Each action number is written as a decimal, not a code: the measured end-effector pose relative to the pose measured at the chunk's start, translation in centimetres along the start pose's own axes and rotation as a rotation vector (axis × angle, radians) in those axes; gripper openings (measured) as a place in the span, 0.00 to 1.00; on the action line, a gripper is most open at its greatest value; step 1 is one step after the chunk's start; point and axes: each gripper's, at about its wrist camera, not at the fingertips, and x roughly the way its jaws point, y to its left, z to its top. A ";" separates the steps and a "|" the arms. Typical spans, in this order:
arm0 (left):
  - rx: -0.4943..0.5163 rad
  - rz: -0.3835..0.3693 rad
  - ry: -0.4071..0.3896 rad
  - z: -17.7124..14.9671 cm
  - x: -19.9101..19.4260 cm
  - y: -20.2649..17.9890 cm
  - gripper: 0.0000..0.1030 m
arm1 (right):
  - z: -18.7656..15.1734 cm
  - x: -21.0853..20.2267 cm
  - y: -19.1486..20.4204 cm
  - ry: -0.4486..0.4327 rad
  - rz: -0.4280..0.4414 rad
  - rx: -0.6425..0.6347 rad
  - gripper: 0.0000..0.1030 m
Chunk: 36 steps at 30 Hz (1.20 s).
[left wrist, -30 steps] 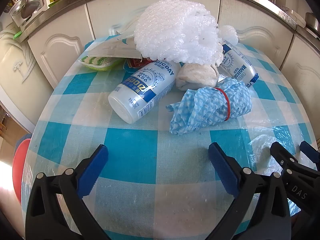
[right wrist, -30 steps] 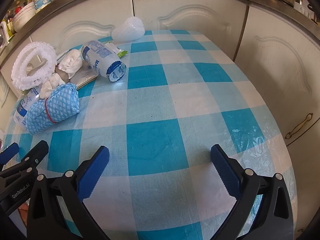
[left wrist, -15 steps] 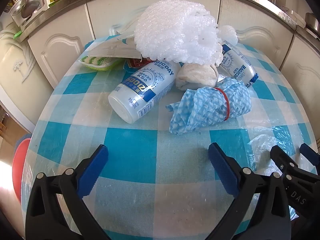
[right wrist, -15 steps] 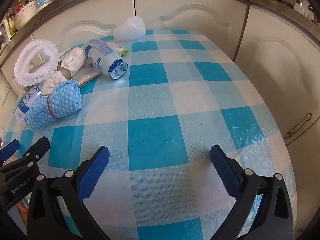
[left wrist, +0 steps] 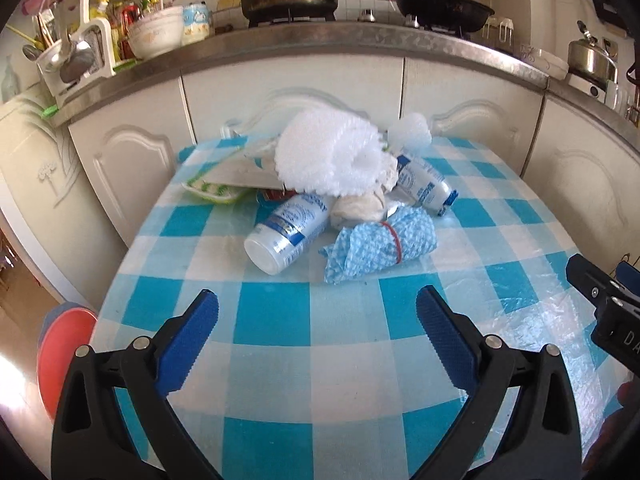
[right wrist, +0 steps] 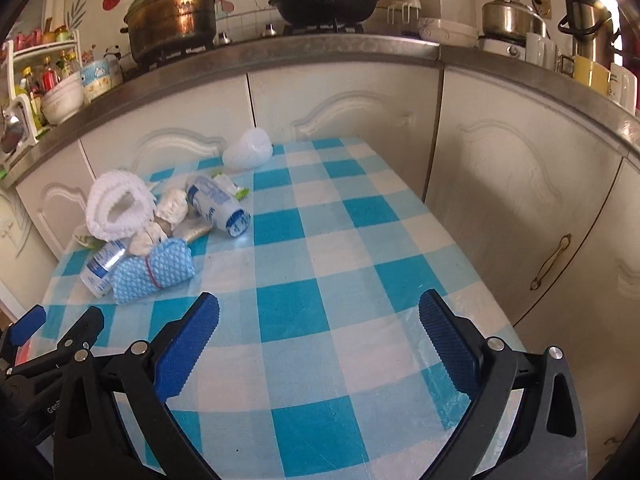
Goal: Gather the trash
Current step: 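Move both tools toward the cluttered table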
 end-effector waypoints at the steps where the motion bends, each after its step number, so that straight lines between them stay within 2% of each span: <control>1: 0.000 0.004 -0.032 0.3 -1.1 0.2 0.97 | 0.4 -1.1 0.0 -0.031 0.003 -0.002 0.96; 4: 0.000 0.033 -0.116 1.3 -3.7 1.1 0.97 | 1.4 -4.3 0.2 -0.128 0.003 -0.026 0.96; 7: 0.002 0.058 -0.157 1.9 -6.0 1.7 0.97 | 2.1 -7.5 0.2 -0.215 0.007 -0.039 0.96; 12: -0.007 0.074 -0.248 2.8 -10.0 2.8 0.97 | 2.8 -12.4 0.1 -0.357 0.013 -0.054 0.96; 18: 0.004 0.062 -0.362 3.2 -15.0 3.7 0.97 | 3.2 -18.0 0.8 -0.485 0.029 -0.066 0.96; 27: -0.015 0.074 -0.489 3.0 -20.5 4.9 0.97 | 2.7 -23.9 1.9 -0.615 0.031 -0.079 0.96; 36: -0.046 0.086 -0.529 2.8 -23.0 6.1 0.97 | 2.2 -27.4 1.6 -0.704 0.030 -0.056 0.96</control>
